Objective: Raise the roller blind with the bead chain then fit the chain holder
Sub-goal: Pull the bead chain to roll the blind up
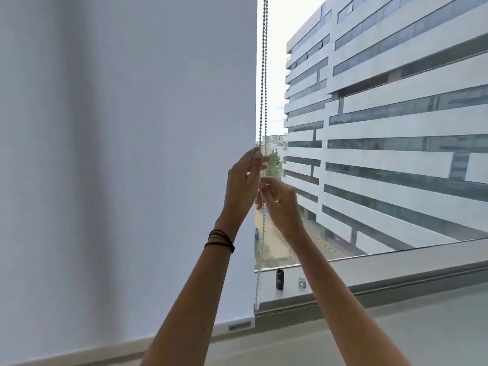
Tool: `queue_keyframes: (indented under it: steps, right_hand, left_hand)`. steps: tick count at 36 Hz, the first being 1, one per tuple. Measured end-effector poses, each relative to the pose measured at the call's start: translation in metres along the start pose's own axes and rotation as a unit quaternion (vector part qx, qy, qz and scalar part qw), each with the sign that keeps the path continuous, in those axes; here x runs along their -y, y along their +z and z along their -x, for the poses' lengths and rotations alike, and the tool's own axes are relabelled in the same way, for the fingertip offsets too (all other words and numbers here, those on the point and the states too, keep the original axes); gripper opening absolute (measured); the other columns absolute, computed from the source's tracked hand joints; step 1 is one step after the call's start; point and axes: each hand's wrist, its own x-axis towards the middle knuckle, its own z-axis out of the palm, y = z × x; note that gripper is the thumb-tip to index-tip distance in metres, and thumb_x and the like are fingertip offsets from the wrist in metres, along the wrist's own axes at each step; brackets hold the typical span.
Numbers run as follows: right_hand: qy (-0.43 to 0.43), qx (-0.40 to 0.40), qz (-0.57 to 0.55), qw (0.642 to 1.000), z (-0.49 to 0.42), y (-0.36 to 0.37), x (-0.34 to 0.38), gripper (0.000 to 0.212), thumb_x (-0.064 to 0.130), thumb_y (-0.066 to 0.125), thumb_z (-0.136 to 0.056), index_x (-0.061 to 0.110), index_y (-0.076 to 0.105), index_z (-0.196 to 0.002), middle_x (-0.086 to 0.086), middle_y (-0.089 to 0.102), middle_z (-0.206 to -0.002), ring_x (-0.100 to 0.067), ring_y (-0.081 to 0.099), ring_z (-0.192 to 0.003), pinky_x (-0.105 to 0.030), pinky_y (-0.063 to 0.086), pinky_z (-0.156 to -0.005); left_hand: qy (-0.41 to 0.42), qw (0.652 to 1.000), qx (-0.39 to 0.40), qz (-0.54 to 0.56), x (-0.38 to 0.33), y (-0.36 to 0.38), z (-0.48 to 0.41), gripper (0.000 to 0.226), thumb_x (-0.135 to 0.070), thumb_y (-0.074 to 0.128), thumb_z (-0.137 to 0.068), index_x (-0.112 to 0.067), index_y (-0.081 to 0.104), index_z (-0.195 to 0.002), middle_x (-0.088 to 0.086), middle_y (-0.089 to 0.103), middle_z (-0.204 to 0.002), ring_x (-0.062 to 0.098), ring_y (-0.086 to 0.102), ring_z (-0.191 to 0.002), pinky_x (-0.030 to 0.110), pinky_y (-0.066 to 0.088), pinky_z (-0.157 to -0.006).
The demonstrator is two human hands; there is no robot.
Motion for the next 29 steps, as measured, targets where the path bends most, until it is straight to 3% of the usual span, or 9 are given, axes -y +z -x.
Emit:
queue_keyframes:
  steps: [2,6,10,14,21,25,29]
  right_hand:
    - [-0.015,0.003,0.015,1.000,-0.001,-0.004,0.000,0.015,0.005,0.048,-0.094,0.000,0.062,-0.090,0.002,0.058,-0.058,-0.005,0.056,-0.046,-0.016,0.047,-0.051]
    - [-0.041,0.018,0.017,0.999,0.001,-0.003,-0.004,0.017,0.006,0.047,-0.094,0.007,0.062,-0.086,0.006,0.056,-0.056,-0.006,0.054,-0.046,-0.015,0.047,-0.052]
    - [-0.065,0.028,0.020,0.997,0.003,-0.003,-0.007,0.019,0.008,0.046,-0.095,0.016,0.056,-0.080,0.010,0.052,-0.054,-0.003,0.053,-0.047,-0.010,0.043,-0.052]
    - [-0.071,0.035,0.003,0.997,0.004,-0.001,-0.010,0.022,0.006,0.044,-0.095,0.015,0.053,-0.078,0.008,0.049,-0.053,-0.004,0.050,-0.045,-0.014,0.043,-0.051]
    - [-0.065,0.028,0.004,0.997,0.014,0.006,-0.024,0.027,0.000,0.042,-0.095,0.017,0.051,-0.075,0.005,0.050,-0.053,-0.010,0.050,-0.048,-0.017,0.041,-0.048]
    - [-0.059,0.023,-0.009,0.998,0.016,0.007,-0.029,0.024,0.000,0.042,-0.095,0.010,0.058,-0.081,-0.010,0.056,-0.056,-0.018,0.053,-0.050,-0.029,0.045,-0.051]
    - [-0.069,0.017,0.000,0.997,0.017,0.007,-0.030,0.022,0.002,0.042,-0.096,0.008,0.058,-0.081,-0.002,0.054,-0.056,-0.013,0.054,-0.051,-0.018,0.043,-0.050]
  left_hand:
    - [0.003,0.999,-0.041,0.008,-0.004,0.006,-0.005,0.029,-0.019,0.043,-0.101,-0.006,0.059,-0.121,0.003,0.070,-0.095,0.017,0.070,-0.082,0.038,0.059,-0.078]
    - [0.019,0.996,-0.086,0.027,-0.009,0.014,-0.015,0.025,-0.017,0.049,-0.098,-0.005,0.063,-0.115,0.004,0.070,-0.080,0.018,0.070,-0.066,0.034,0.060,-0.071]
    - [0.040,0.994,-0.100,0.013,-0.006,0.018,-0.022,0.020,-0.012,0.050,-0.098,-0.006,0.068,-0.103,-0.004,0.062,-0.059,0.007,0.060,-0.052,0.030,0.058,-0.062]
    - [0.044,0.994,-0.099,0.009,-0.004,0.020,-0.020,0.021,-0.011,0.049,-0.098,-0.010,0.070,-0.093,-0.006,0.056,-0.054,0.005,0.053,-0.051,0.039,0.055,-0.064]
    - [0.040,0.993,-0.093,-0.056,0.004,0.020,-0.012,0.023,-0.014,0.049,-0.098,-0.013,0.071,-0.090,-0.010,0.057,-0.055,0.003,0.056,-0.055,0.038,0.057,-0.067]
    - [0.040,0.994,-0.092,-0.053,0.009,0.016,-0.011,0.024,-0.013,0.048,-0.098,-0.009,0.070,-0.089,-0.009,0.056,-0.055,0.004,0.055,-0.053,0.029,0.052,-0.064]
    - [0.045,0.995,-0.073,-0.045,0.008,0.016,-0.011,0.025,-0.014,0.048,-0.099,-0.007,0.070,-0.089,-0.011,0.056,-0.055,0.002,0.054,-0.052,0.021,0.049,-0.060]
